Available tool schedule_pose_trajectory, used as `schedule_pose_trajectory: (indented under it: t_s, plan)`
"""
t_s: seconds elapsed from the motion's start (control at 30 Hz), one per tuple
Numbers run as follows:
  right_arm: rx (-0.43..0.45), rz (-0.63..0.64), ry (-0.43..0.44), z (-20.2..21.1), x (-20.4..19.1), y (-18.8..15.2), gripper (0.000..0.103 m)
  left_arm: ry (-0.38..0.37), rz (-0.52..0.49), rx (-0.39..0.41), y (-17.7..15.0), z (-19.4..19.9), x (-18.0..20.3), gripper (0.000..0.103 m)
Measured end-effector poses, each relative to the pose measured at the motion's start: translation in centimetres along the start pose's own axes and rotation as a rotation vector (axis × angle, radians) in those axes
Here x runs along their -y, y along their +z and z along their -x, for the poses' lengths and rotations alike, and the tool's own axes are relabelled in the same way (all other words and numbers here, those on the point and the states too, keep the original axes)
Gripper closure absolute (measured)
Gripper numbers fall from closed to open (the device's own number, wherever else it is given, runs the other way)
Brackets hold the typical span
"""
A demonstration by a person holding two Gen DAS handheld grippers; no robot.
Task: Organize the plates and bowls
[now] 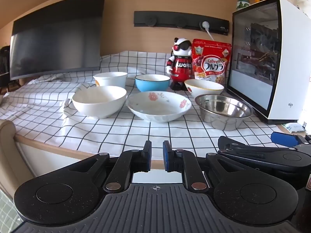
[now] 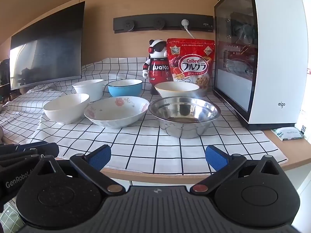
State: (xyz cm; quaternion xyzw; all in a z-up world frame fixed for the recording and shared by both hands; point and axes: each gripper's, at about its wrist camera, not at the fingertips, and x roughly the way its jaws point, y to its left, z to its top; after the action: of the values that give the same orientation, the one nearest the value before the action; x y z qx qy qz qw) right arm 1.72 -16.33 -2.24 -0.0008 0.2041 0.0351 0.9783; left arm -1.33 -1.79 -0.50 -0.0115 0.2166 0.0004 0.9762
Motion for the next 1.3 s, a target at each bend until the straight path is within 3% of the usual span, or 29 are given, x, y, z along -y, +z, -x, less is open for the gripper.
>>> schedule_pose_trajectory:
  t_s: [1.3]
  plan:
    - [-0.001, -0.001, 0.001, -0.06, 0.14, 0.07, 0.0, 0.01, 0.002, -0.006, 0.06, -0.19, -0.09, 0.088]
